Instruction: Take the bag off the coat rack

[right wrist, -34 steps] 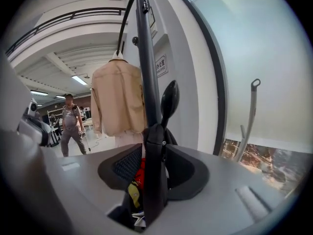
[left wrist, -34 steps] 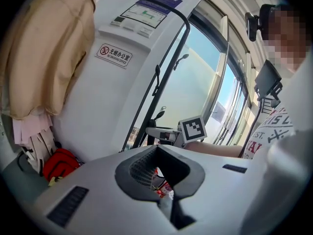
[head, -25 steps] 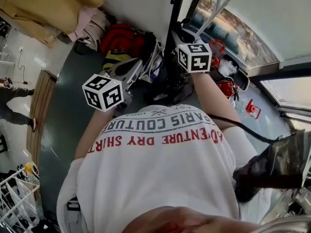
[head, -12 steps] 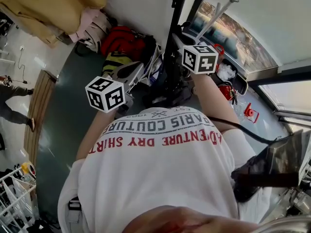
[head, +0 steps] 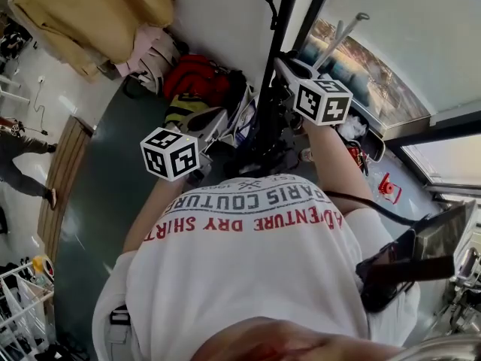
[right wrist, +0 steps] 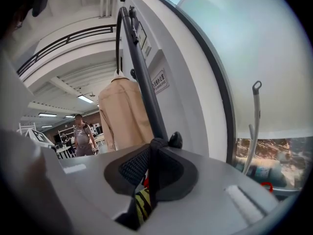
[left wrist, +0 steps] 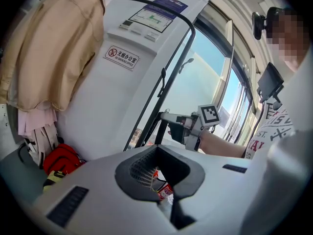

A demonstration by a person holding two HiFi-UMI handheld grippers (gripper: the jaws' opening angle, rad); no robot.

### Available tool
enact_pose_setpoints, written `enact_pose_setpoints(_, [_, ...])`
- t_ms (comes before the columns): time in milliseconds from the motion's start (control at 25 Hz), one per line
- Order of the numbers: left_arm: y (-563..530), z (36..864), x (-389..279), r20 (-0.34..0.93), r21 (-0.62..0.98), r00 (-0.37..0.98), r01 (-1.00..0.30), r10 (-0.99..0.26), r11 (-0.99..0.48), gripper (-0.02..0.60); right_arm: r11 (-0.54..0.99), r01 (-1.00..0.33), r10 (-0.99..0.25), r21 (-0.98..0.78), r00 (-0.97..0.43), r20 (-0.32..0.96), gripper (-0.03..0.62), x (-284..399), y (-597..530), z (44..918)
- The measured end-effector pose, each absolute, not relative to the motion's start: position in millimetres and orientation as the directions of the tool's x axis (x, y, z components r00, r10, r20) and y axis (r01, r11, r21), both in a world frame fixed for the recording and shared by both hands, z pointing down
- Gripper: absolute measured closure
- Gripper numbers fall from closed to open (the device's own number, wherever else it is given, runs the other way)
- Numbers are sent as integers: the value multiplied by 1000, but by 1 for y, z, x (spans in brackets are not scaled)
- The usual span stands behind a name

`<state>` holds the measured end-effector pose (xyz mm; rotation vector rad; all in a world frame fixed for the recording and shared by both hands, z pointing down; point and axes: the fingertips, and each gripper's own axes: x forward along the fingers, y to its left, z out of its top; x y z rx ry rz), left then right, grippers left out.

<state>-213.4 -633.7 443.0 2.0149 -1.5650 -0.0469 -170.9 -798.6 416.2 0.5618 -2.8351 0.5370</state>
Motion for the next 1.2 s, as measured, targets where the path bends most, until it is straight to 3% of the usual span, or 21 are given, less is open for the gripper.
enact_pose_setpoints(360, [-644, 433, -200, 294, 449, 342, -874, -893, -187, 581, 881, -406, -402, -244, -913, 67, 560, -122, -818, 322])
enact_pose_setpoints(840, [-635, 424, -193, 271, 442, 380, -865, -885, -236, 580, 877, -401, -375, -266, -916, 146, 560, -101, -766, 371])
enact_pose_setpoints(1200, [-560, 397, -198, 224, 422, 420, -855, -880, -300, 581, 877, -414, -392, -243, -910, 133, 560, -96, -669, 356])
